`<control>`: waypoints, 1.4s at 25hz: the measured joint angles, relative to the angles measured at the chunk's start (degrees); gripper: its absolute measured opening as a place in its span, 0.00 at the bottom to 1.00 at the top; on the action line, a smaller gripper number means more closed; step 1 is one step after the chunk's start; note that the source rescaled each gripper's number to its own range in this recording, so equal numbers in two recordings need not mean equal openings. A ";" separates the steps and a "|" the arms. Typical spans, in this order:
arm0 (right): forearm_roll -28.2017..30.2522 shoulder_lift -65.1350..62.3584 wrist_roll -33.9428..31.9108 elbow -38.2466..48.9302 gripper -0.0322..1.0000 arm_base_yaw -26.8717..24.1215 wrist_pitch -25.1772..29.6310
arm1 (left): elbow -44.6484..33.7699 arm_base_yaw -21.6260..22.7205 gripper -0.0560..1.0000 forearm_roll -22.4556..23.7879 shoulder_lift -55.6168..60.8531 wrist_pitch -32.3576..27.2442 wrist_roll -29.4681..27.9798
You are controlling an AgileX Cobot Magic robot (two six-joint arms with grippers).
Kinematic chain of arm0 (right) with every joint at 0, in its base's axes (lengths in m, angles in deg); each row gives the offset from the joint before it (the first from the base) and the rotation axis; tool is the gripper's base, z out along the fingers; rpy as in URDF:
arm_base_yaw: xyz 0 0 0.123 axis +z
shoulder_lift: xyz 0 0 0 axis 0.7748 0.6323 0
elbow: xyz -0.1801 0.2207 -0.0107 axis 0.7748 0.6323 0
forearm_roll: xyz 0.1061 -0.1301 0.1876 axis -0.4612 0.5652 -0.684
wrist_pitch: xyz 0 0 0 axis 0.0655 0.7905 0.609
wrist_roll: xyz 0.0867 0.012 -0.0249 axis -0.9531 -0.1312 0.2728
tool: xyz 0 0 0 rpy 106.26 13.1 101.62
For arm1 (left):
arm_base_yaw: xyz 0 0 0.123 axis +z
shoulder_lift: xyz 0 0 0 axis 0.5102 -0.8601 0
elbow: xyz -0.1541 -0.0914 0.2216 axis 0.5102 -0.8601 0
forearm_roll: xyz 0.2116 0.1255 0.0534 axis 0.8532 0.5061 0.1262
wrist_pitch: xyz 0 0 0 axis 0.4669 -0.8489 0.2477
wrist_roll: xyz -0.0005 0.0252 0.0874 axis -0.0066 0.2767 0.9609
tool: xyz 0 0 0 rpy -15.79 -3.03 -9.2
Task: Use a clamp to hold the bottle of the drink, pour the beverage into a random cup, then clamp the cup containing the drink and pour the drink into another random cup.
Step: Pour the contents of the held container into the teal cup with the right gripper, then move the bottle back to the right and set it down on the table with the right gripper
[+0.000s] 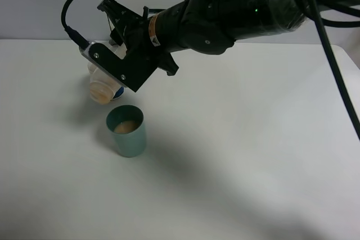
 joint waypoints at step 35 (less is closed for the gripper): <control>-57.68 -0.04 -18.28 0.00 0.03 -16.08 3.47 | 0.00 0.00 0.85 0.00 0.00 0.00 0.00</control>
